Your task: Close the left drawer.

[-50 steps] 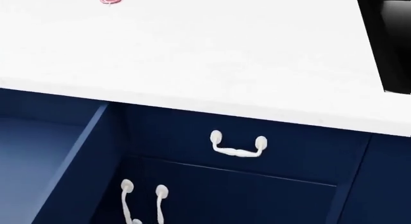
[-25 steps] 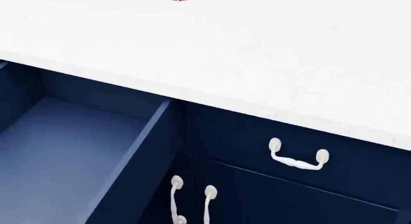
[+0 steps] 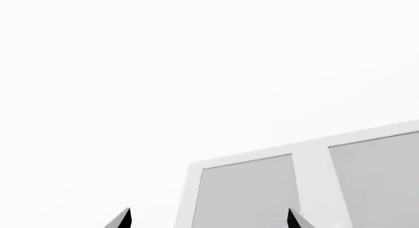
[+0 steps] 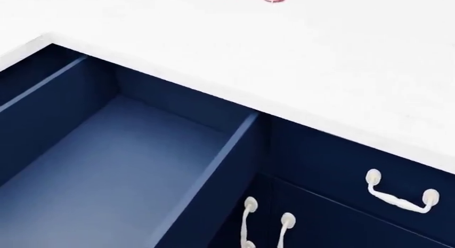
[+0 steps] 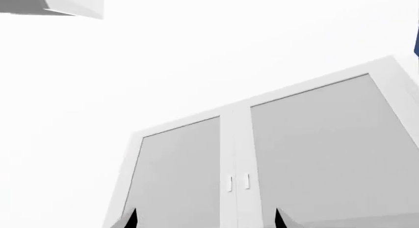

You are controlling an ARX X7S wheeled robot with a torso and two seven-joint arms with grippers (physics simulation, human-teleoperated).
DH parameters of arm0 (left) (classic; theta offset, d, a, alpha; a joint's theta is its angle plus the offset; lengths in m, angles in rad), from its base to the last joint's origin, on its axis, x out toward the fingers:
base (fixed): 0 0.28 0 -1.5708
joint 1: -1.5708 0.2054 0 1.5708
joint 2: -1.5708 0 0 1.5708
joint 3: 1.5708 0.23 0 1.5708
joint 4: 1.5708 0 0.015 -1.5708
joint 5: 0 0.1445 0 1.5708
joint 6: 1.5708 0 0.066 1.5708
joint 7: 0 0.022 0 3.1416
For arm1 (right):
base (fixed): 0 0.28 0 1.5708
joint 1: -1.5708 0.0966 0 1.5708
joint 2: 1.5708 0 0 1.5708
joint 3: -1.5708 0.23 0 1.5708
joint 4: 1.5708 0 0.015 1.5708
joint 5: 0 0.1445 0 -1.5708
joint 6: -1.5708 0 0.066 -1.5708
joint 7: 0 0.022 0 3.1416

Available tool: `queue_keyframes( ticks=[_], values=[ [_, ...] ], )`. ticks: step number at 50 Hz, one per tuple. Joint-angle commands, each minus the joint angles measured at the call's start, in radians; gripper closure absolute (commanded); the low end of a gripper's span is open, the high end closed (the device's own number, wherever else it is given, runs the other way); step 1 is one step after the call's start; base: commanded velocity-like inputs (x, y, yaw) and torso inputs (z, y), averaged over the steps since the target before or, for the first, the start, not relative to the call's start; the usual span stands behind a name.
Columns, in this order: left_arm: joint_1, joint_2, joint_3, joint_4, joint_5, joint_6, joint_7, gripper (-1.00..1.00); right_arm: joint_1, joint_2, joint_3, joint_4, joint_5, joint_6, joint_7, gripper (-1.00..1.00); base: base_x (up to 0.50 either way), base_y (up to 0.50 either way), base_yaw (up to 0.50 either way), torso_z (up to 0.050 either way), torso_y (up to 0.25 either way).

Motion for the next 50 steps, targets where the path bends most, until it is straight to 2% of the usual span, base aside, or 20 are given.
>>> queue_keyframes(
  ticks=[1,35,50],
  values=[
    [0.016,0.004,-0.014,0.0,0.002,0.004,0.004,-1.0,-0.01,-0.04,0.007,0.0,0.001,-0.01,-0.047,-1.0,0.0,0.0,0.5,0.0,0.0],
    [0.033,-0.002,-0.033,0.0,0.0,0.01,0.0,-1.0,-0.012,-0.114,0.013,0.0,-0.001,-0.01,-0.134,-1.0,0.0,0.0,0.5,0.0,0.0],
    [-0.002,0.009,0.002,0.0,0.002,0.009,0.012,-1.0,-0.011,-0.142,0.019,0.0,0.0,-0.01,-0.164,-1.0,0.0,0.0,0.5,0.0,0.0]
  ],
)
